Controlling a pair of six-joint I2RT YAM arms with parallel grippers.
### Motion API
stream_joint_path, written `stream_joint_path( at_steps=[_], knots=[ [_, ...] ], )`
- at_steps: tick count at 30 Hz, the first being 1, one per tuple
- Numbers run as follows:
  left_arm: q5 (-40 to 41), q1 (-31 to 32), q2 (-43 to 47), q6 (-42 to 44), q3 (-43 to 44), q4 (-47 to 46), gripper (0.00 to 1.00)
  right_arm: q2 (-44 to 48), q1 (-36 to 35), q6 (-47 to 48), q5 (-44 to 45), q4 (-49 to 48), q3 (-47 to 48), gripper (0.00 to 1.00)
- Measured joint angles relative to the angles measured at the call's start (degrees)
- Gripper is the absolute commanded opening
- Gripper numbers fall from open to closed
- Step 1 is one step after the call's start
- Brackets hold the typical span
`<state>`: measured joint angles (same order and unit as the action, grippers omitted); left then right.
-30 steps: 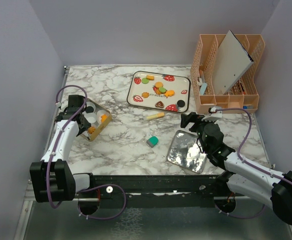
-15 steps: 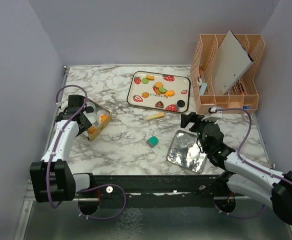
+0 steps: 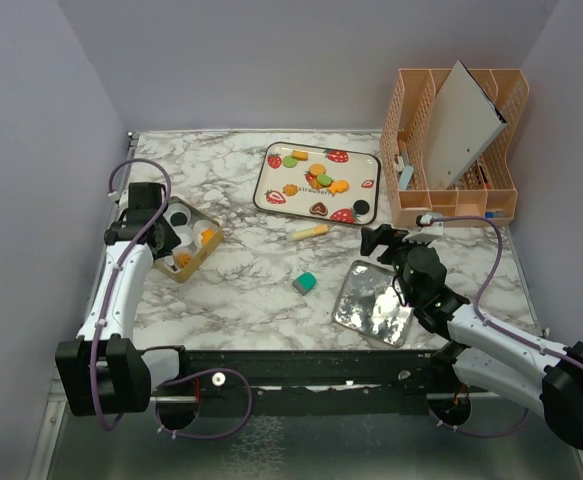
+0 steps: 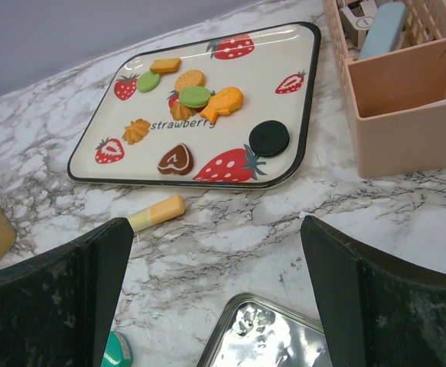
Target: Pack the cookies
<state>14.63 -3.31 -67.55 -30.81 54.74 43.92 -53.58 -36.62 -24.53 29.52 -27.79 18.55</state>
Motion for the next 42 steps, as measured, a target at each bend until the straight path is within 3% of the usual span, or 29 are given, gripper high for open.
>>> stream_joint_path(
  at_steps=[10,18,27,42],
  knots=[
    [-12.46,1.73,-0.48,5.92,5.35,0.81,0.35,-0.17,0.00,0.02,0.00,-0.02,0.00,1.00],
    [-18.32,10.05,-6.14,8.92,11.74,0.55,0.36,-0.35,0.00,0.00,0.00,-0.02,0.00,1.00],
    [-20.68,20.52,-22.01,10.19,22.36,-2.93,0.36,-0.37,0.00,0.02,0.02,-0.02,0.00,1.00],
    [-19.65,25.29,-48.24,11.93,49.72,-4.00,0.43,-1.29,0.00,0.04,0.02,-0.04,0.00,1.00]
  ],
)
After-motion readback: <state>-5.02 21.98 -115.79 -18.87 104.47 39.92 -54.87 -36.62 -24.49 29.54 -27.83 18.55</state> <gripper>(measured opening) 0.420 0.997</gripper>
